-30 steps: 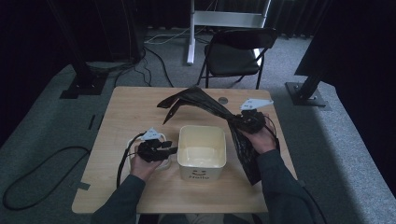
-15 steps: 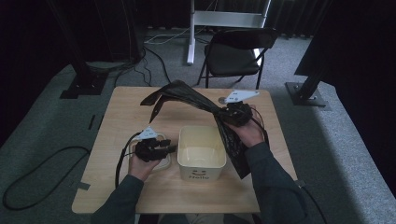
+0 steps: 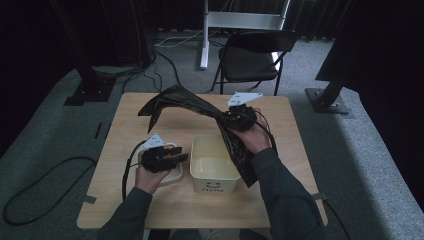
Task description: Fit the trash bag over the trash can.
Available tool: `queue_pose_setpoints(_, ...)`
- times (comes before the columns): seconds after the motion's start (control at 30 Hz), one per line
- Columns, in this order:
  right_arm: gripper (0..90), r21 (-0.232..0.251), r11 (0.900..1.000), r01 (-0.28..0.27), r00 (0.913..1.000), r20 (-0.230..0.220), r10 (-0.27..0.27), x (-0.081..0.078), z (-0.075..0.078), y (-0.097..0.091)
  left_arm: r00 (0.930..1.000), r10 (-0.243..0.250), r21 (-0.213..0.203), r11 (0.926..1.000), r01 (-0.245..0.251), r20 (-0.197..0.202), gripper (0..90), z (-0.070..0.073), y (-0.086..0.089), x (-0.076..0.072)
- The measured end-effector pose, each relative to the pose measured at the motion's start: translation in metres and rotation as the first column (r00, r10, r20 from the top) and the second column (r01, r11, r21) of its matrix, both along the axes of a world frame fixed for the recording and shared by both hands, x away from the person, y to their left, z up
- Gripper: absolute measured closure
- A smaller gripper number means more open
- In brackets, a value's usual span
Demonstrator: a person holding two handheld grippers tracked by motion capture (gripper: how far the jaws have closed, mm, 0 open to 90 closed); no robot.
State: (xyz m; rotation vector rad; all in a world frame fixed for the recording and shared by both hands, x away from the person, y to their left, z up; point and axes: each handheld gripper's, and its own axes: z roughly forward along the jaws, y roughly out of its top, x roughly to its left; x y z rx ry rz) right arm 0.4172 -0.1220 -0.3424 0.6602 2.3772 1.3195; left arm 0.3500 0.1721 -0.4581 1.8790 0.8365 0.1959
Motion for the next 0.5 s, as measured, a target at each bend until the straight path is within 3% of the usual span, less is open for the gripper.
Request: queue_pose_setpoints(0.5, 89.7, 0.031, 0.9986, -0.043, 0.9991, 0.007, 0.043, 0.007, 0.010, 0.040, 0.9999, 0.003, -0.011, 0.9999, -0.003, 0.016, 56.0, 0.005, 0.003, -0.003)
